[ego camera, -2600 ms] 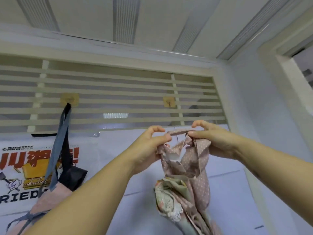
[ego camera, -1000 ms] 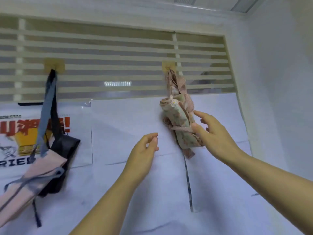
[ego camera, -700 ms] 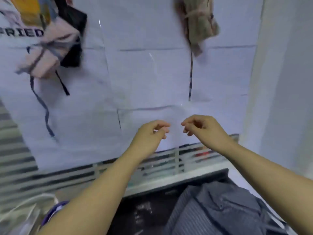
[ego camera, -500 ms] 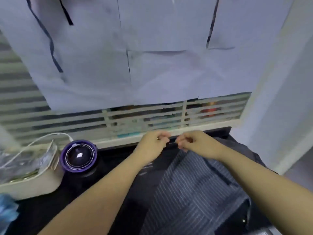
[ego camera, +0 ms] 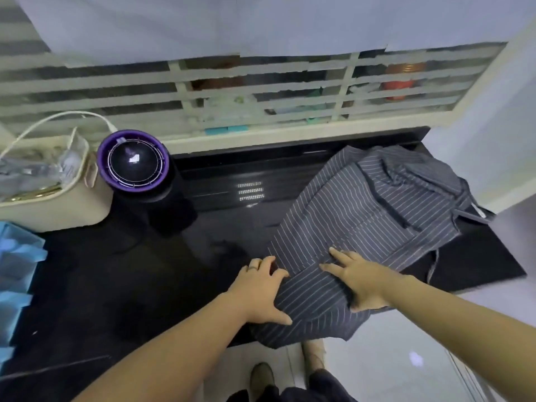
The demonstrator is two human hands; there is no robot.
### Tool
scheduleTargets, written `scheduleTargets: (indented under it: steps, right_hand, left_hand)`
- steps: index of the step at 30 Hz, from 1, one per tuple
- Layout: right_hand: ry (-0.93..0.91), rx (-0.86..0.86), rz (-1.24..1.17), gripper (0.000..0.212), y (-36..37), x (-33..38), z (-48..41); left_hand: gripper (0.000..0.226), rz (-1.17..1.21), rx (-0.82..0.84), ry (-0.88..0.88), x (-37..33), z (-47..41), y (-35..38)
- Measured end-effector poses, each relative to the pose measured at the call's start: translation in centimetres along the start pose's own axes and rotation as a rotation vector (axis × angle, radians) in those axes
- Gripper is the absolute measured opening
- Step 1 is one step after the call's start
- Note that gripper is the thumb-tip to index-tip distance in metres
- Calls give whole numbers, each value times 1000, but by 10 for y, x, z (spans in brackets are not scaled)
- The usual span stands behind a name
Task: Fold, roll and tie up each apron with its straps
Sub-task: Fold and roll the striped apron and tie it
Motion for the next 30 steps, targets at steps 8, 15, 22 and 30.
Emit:
scheduleTargets:
  steps: [8,15,22,30]
  right_hand:
    - [7,-494,-326,26,-7,-17,7]
    - [-108,-779,-351,10,-97,-15,42]
    - [437,-792,-311,16,-115,-59,71]
    - [7,-534,-1426,16,-131,-33,77]
  left_hand:
    - [39,27,-205,-99,-15,3,13]
    - [16,679,-903,-66,35,53,-111]
    - [12,702,-1275,-45,55,136,-179]
    - [20,653,-1264,-166,83,179,-172]
Point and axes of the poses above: each hand's wrist, its own z-axis away from the middle knuckle, its own y-axis out of the palm, x = y × z, the point moved 3 cm from there along -z, towards the middle knuckle, and after that the axes turned 8 degrees about x, right-handed, at the moved point
